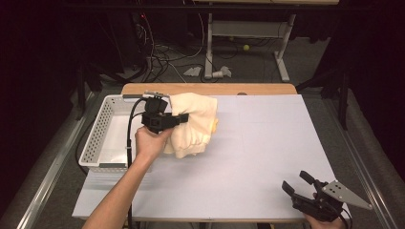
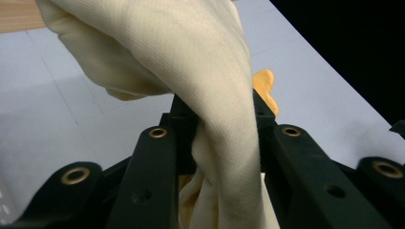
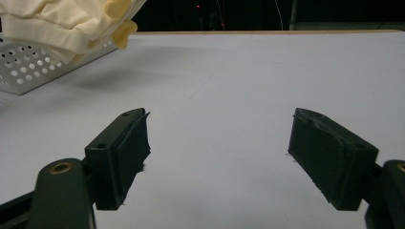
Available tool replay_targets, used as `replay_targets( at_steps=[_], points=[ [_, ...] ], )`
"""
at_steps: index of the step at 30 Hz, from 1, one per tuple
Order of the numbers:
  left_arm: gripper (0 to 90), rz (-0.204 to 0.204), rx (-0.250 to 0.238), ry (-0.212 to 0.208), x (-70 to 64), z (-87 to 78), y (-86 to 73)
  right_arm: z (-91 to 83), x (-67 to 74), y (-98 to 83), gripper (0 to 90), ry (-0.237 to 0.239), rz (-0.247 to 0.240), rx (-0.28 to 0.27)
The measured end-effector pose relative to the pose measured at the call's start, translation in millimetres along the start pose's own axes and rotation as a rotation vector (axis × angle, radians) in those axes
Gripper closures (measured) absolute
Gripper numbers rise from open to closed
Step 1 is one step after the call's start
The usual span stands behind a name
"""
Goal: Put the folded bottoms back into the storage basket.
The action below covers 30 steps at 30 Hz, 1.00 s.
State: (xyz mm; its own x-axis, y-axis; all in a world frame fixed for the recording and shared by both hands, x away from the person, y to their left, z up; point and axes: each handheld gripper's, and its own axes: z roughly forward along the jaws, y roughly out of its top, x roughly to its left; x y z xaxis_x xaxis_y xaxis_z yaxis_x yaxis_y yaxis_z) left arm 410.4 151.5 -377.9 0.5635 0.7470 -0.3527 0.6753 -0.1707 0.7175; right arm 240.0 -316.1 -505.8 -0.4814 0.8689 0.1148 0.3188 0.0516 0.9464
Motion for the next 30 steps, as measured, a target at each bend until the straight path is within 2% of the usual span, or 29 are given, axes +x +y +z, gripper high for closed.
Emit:
replay_targets(
  at_steps=[30],
  points=[
    [69.9, -0.034, -0.071, 0.015, 16.7, -44.9, -3.1, -0.4, 0.3, -0.2, 22.0, -0.004, -0.002, 0.001]
  ],
)
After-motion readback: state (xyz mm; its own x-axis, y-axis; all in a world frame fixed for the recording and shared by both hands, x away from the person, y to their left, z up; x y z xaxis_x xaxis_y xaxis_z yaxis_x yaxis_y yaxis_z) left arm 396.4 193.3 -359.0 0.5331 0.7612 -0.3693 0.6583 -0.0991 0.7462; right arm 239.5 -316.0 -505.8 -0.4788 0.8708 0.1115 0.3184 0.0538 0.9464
